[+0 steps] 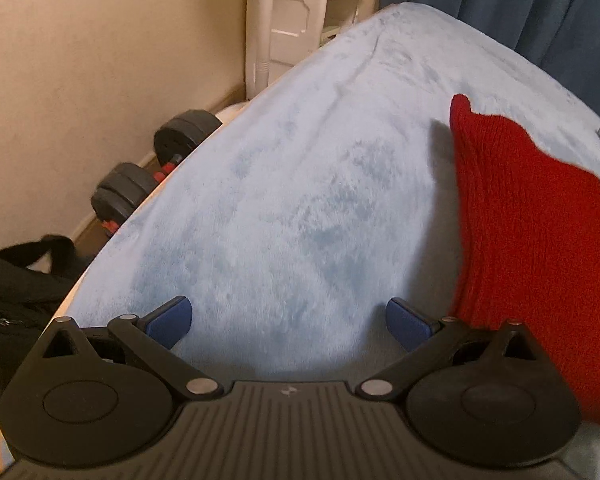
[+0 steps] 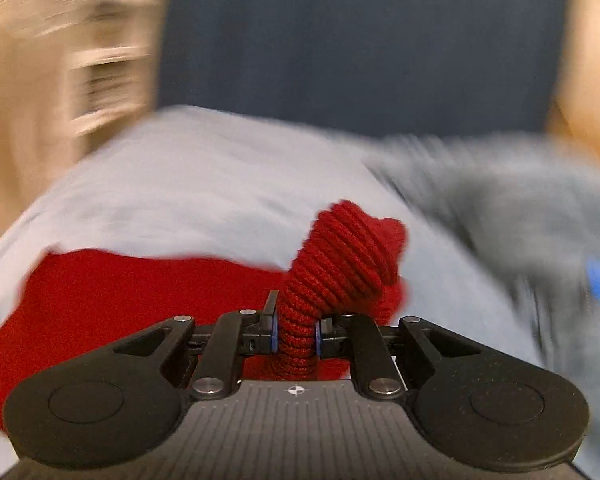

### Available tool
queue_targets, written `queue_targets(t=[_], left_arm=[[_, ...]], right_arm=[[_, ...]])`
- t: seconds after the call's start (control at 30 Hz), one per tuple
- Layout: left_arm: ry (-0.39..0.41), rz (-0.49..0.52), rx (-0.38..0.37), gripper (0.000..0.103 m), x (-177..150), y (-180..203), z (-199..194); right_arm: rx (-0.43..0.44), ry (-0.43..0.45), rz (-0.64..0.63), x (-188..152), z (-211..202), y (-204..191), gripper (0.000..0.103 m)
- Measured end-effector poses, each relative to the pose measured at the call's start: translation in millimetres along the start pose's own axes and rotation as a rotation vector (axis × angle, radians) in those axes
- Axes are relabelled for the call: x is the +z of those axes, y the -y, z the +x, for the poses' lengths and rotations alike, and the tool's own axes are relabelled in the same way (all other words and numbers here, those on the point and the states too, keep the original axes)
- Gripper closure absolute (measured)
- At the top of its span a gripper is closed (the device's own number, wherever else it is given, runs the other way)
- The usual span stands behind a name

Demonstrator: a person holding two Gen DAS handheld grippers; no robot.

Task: Fold small clothes
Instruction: 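Fold the held end over onto the rest with the right tool and release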

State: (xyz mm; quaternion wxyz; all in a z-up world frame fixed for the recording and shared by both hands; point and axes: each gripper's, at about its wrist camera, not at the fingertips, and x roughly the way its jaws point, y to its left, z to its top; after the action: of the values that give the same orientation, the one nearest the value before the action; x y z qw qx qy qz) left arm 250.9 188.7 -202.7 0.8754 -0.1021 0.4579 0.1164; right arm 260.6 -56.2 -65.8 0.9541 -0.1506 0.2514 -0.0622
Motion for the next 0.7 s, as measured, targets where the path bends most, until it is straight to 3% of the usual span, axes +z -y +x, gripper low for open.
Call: queue_targets(t=[0.1, 0.17, 0.23, 0.33, 0.43, 0.57, 0.67, 0.7], left_arm=[[-0.013, -0.039, -0.036, 0.001, 9, -8, 2], [-0.018, -0.064, -0.052, 0.001, 13, -15, 3], [-0.025, -0.08, -0.056, 0.001, 15, -20, 5], [-0.034, -0.084, -0.052, 0.001, 15, -22, 6], [-0.032, -0.078, -0.055, 0.001, 14, -19, 6], [-0.03, -0.085, -0.055, 0.001, 14, -20, 6], [-0.031, -0.113, -0.061, 0.001, 15, -23, 6], [-0.031, -0.111, -0.057, 0.001, 15, -23, 6]], right_arm=[[0.194, 0.061, -0.322, -13, -11, -96, 0.087], [0.326, 0.019, -0.488, -41, -10, -143, 0.087], [0.415, -0.047, -0.545, -65, -7, -169, 0.086], [0.375, -0.023, -0.547, -72, -9, -171, 0.086], [0.421, -0.031, -0.462, -61, -11, -154, 0.086], [0.47, 0.039, -0.497, -62, -32, -147, 0.087], [0.479, 0.042, -0.574, -78, -35, -156, 0.086], [0.484, 0.025, -0.592, -84, -32, -160, 0.079]])
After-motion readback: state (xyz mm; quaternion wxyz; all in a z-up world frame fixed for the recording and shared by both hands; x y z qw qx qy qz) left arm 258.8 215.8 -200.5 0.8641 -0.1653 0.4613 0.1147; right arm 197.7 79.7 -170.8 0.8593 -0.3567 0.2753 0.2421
